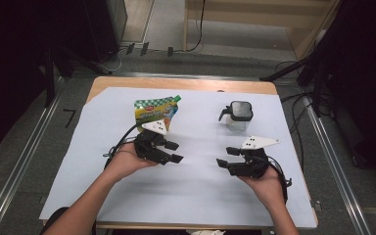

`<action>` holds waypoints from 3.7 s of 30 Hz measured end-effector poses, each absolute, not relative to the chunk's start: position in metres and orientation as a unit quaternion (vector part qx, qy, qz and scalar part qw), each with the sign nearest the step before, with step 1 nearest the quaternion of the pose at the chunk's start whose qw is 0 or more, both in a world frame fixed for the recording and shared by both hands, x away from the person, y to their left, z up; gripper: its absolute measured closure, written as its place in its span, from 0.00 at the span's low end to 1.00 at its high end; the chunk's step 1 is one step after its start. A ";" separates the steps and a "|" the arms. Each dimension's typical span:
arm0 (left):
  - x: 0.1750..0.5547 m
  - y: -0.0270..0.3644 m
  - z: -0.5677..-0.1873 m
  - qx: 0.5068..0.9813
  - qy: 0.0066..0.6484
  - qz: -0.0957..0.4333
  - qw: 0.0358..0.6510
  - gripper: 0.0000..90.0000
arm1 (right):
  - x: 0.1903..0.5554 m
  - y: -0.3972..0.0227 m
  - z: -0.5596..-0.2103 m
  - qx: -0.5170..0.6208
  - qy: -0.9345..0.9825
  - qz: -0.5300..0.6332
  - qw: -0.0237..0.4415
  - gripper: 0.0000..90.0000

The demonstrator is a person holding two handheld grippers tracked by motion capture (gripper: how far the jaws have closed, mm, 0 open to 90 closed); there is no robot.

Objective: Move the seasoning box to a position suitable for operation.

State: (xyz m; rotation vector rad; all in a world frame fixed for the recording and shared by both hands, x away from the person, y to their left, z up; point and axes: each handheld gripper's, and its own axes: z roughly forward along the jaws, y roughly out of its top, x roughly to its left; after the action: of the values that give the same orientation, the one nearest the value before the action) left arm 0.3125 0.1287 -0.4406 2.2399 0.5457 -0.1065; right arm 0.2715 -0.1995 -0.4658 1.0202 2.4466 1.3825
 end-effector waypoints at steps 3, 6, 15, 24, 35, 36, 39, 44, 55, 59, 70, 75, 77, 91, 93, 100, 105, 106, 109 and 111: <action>0.312 0.129 -0.439 0.887 0.216 -0.042 0.405 0.51 | 0.271 -0.202 -0.465 0.343 0.814 0.462 0.081 0.50; 0.312 0.131 -0.439 0.885 0.217 -0.047 0.408 0.50 | 0.271 -0.204 -0.464 0.350 0.811 0.463 0.080 0.51; 0.313 0.138 -0.435 0.884 0.219 -0.048 0.410 0.50 | 0.281 -0.218 -0.467 0.386 0.790 0.467 0.093 0.53; 0.310 0.142 -0.427 0.877 0.225 -0.049 0.421 0.48 | 0.287 -0.220 -0.466 0.400 0.783 0.463 0.114 0.47; 0.302 0.160 -0.424 0.870 0.235 -0.036 0.433 0.47 | 0.315 -0.229 -0.467 0.442 0.757 0.463 0.134 0.40; 0.301 0.162 -0.424 0.867 0.238 -0.035 0.435 0.47 | 0.318 -0.230 -0.467 0.452 0.754 0.459 0.129 0.41; 0.299 0.164 -0.423 0.865 0.243 -0.030 0.437 0.47 | 0.321 -0.230 -0.466 0.457 0.756 0.445 0.147 0.41; 0.298 0.166 -0.423 0.865 0.247 -0.027 0.436 0.47 | 0.332 -0.232 -0.465 0.469 0.749 0.435 0.175 0.38; 0.297 0.166 -0.428 0.864 0.250 -0.037 0.435 0.46 | 0.358 -0.237 -0.477 0.523 0.726 0.398 0.203 0.15; 0.297 0.165 -0.431 0.864 0.248 -0.042 0.437 0.46 | 0.371 -0.234 -0.484 0.534 0.719 0.396 0.203 0.14; 0.297 0.162 -0.437 0.865 0.251 -0.049 0.432 0.46 | 0.393 -0.217 -0.505 0.566 0.678 0.407 0.234 0.12; 0.298 0.161 -0.438 0.864 0.252 -0.051 0.432 0.47 | 0.403 -0.205 -0.512 0.570 0.667 0.398 0.269 0.12; 0.298 0.161 -0.438 0.863 0.251 -0.052 0.434 0.47 | 0.409 -0.202 -0.515 0.577 0.656 0.402 0.274 0.11; 0.298 0.161 -0.438 0.862 0.251 -0.055 0.437 0.47 | 0.415 -0.202 -0.520 0.580 0.643 0.403 0.296 0.17; 0.298 0.161 -0.438 0.862 0.251 -0.054 0.437 0.47 | 0.413 -0.201 -0.519 0.577 0.647 0.401 0.297 0.17; 0.297 0.159 -0.436 0.860 0.250 -0.050 0.442 0.47 | 0.400 -0.203 -0.510 0.564 0.661 0.412 0.276 0.17; 0.297 0.157 -0.437 0.862 0.251 -0.049 0.438 0.47 | 0.385 -0.203 -0.498 0.546 0.671 0.427 0.266 0.17; 0.297 0.157 -0.436 0.862 0.251 -0.049 0.438 0.47 | 0.381 -0.202 -0.495 0.539 0.674 0.430 0.264 0.17; 0.298 0.154 -0.437 0.862 0.253 -0.049 0.436 0.47 | 0.369 -0.202 -0.487 0.523 0.682 0.441 0.258 0.17; 0.298 0.152 -0.437 0.865 0.250 -0.050 0.432 0.47 | 0.360 -0.201 -0.483 0.513 0.687 0.449 0.253 0.17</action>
State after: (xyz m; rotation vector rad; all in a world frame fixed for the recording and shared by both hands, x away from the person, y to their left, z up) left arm 0.2980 0.1517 -0.4373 2.1569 0.6235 -0.1246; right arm 0.3599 -0.2012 -0.4829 1.3933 1.8679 1.2196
